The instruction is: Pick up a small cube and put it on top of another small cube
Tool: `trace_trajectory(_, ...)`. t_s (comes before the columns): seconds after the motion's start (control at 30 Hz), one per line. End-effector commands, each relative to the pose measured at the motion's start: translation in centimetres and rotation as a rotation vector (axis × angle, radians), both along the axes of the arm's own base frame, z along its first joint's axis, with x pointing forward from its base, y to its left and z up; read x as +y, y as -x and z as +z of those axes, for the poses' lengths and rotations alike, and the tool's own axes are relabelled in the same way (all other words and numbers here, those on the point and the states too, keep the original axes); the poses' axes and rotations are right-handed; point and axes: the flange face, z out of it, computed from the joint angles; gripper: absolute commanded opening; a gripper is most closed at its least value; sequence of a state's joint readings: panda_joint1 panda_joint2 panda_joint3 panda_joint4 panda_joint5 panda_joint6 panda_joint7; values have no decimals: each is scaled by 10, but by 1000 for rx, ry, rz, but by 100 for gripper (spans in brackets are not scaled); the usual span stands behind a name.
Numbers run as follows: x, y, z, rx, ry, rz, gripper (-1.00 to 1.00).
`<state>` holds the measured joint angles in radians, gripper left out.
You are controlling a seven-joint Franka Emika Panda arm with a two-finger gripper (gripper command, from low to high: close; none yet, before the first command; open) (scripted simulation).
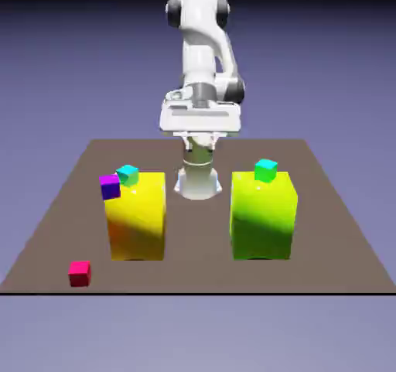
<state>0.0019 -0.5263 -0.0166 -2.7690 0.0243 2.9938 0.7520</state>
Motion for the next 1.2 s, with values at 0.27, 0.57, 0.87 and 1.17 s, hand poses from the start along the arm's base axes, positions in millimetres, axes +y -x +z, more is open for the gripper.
trace_trajectory(0.27, -103, -75, -42, 323, -266, -344, 0)
trace_trajectory(0.57, -212, -115, -106, 597, -527, -660, 0)
trace_trajectory(0.87, -310, -126, -176, 822, -767, -922, 0)
trace_trajectory(1.17, -386, -119, -248, 1024, -967, -1110, 0)
